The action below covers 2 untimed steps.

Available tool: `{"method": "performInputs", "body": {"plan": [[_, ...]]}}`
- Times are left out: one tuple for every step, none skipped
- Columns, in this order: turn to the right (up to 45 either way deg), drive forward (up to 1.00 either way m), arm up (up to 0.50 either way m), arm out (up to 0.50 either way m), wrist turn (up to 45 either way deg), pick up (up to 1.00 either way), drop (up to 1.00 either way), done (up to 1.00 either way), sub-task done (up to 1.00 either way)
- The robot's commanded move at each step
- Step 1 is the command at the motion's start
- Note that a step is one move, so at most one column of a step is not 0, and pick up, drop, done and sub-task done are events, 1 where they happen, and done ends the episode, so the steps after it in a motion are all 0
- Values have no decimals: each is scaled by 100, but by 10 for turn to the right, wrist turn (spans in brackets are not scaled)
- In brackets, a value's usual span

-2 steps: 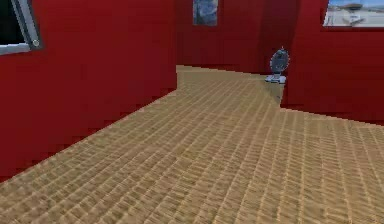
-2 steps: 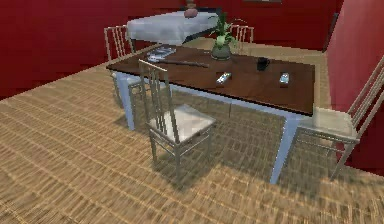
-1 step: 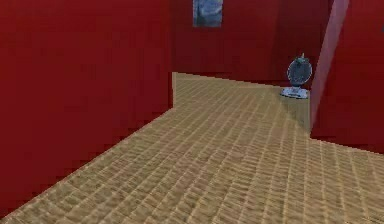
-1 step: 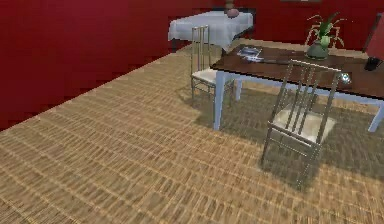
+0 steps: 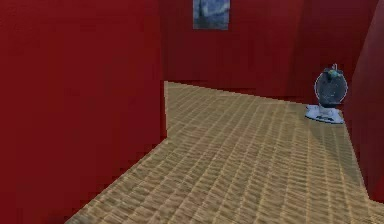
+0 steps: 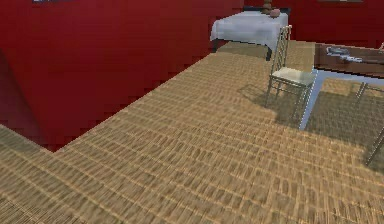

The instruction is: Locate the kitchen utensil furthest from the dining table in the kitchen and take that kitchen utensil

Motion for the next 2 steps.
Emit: {"method": "performInputs", "body": {"plan": [[30,0,0,0,0,0,0,0,0],[0,100,0,0,0,0,0,0,0]]}}
